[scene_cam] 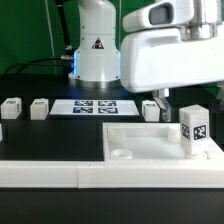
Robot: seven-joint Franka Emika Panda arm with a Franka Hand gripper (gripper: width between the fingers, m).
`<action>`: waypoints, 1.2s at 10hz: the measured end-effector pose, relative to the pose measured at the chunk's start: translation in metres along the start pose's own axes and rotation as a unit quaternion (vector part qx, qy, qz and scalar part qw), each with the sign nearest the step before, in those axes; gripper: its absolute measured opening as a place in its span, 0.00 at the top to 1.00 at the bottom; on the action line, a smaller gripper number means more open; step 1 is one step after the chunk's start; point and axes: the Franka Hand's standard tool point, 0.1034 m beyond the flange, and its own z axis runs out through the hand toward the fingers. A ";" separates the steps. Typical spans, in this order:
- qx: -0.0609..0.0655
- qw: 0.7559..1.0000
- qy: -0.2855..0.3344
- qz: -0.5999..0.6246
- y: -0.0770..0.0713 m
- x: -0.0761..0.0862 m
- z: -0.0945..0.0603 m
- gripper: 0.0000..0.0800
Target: Assemble square table
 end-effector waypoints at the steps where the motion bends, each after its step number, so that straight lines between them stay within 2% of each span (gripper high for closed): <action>1: 0.005 0.999 -0.032 0.003 -0.005 0.001 0.002 0.19; 3: 0.010 0.999 -0.053 0.004 -0.009 0.000 0.009 0.19; 6: 0.011 0.998 -0.059 0.005 -0.009 0.000 0.010 0.19; 8: 0.011 0.998 -0.059 0.005 -0.009 0.000 0.010 0.52; 9: 0.011 0.998 -0.059 0.006 -0.009 0.000 0.010 0.52; 10: 0.009 0.998 -0.059 0.015 -0.006 -0.001 0.011 0.63; 12: 0.009 0.998 -0.060 0.031 -0.006 -0.001 0.011 0.63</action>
Offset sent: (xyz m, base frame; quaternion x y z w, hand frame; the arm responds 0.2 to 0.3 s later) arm 0.0030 0.0103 -0.0057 0.0371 -0.0774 0.0397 0.9955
